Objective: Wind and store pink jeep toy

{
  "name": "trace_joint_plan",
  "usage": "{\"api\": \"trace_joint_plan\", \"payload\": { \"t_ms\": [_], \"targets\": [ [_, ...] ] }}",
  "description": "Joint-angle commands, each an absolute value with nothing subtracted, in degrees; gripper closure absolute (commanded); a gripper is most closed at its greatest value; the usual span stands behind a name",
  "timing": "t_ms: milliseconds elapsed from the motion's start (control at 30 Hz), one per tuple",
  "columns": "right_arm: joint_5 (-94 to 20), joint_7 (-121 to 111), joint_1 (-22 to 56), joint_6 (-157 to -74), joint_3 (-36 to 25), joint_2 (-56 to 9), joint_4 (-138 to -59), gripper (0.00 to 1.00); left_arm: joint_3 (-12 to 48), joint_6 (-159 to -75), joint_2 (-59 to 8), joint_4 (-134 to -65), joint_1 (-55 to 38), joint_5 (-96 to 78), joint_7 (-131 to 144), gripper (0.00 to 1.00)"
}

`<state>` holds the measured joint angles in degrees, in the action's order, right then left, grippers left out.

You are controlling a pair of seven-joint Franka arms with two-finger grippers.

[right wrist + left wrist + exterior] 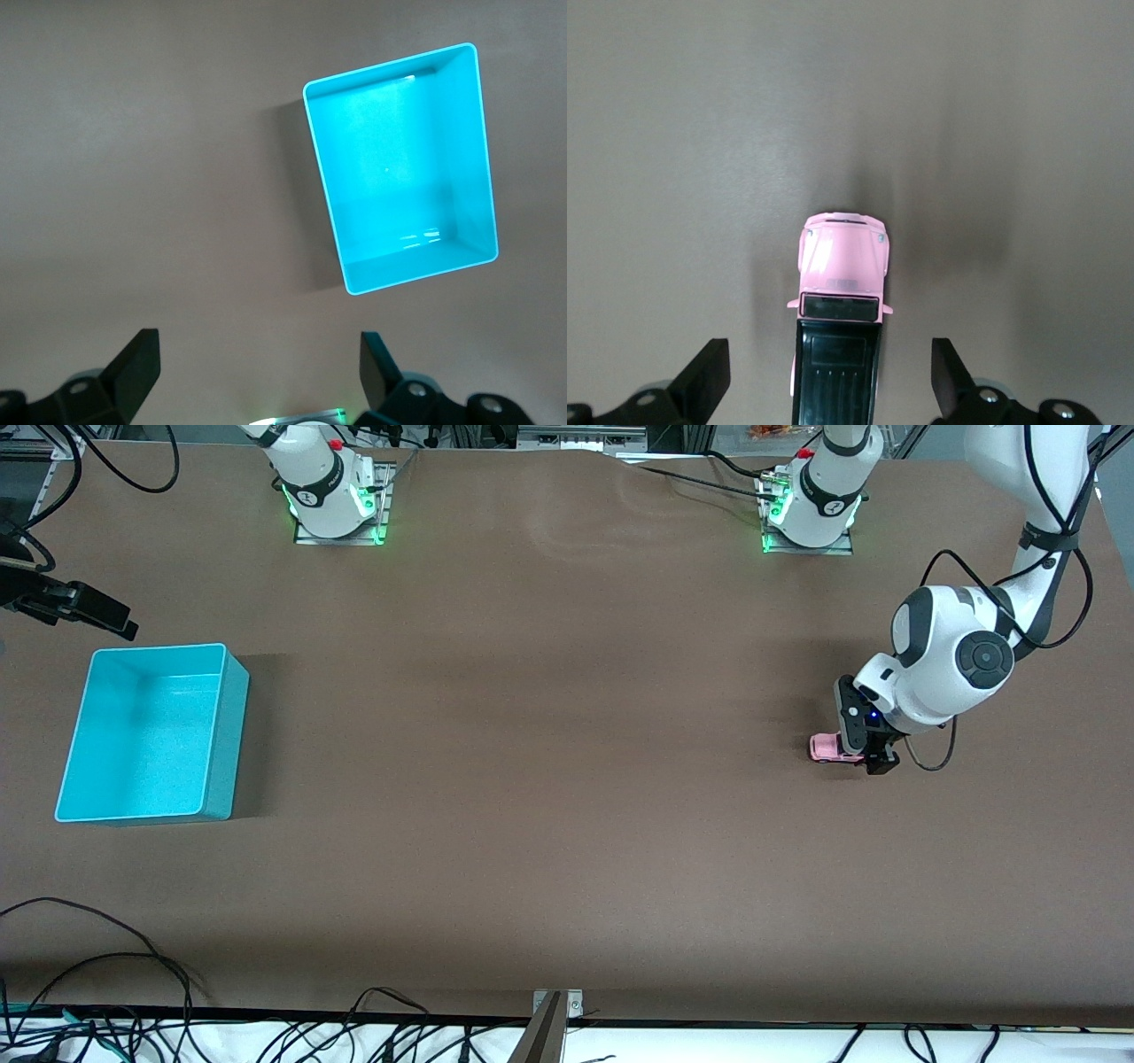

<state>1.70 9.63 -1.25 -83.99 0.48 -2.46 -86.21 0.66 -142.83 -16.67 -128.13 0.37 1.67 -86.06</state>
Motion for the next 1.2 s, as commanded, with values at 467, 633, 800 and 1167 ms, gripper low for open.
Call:
{"api": "trace_joint_plan", "payload": {
  "t_ms": [467, 633, 800, 1167],
  "targets": [
    [1.1, 9.8, -1.1, -83.3, 0.5, -2.1, -86.2, 0.0, 0.7, -148.3, -19.8, -128.8, 1.6, 2.2, -93.8, 0.0],
    [1.0, 9.7, -1.2, -83.5, 0.4, -2.2, -86.2, 0.0, 0.5, -148.3, -20.0, -128.7, 1.6, 2.0, -93.4, 0.0],
    [0.7, 9.6, -1.2, -83.4, 0.3, -2.2, -86.2, 0.0, 0.1, -148.3, -20.3, -128.7, 1.7, 0.4, -93.3, 0.0],
    [0.9, 9.6, -1.1, -83.4, 0.3, -2.4, -86.2, 0.0, -0.4, -148.3, -20.7, -128.8, 2.4, 0.4, -93.3, 0.07]
  ]
}}
